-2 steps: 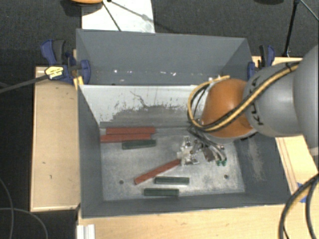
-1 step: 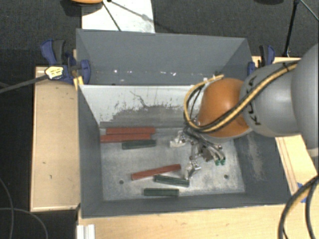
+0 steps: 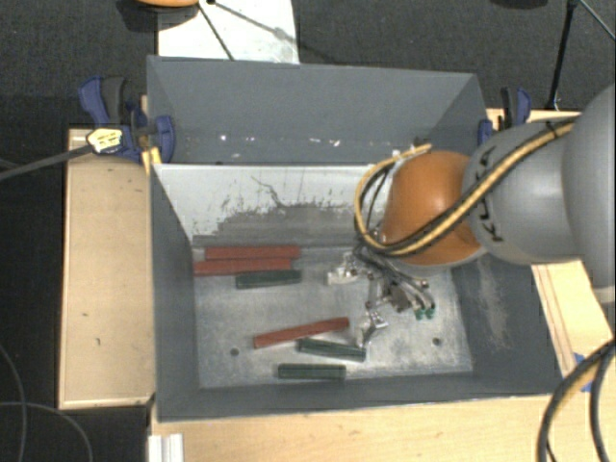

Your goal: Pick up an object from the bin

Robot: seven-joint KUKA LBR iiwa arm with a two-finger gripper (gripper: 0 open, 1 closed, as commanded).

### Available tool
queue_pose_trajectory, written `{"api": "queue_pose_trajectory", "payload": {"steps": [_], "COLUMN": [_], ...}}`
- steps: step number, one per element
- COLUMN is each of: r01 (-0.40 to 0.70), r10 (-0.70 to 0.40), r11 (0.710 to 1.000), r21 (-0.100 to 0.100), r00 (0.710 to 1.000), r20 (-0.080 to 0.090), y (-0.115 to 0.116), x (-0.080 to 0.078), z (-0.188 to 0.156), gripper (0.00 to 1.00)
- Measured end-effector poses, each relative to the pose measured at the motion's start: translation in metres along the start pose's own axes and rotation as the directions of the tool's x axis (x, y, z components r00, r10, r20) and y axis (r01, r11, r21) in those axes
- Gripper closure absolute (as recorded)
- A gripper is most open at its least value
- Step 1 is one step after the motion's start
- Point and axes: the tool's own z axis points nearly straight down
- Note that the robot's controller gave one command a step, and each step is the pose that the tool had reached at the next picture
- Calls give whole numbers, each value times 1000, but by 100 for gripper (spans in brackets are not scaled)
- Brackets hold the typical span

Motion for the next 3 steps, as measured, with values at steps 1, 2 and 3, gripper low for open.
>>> {"api": "queue_pose_trajectory", "payload": {"steps": [1,2,3], "r01": [369,370,345], "r10": [-369,-370,-345], "r11": [929,929,939], "r21": [6,6,-4], "r00": [929,929,939], "r20": [8,8,-7], "y": [37,37,49], "x": [28,28,9], "z": [1,1,-84], "gripper": [100,100,0]}}
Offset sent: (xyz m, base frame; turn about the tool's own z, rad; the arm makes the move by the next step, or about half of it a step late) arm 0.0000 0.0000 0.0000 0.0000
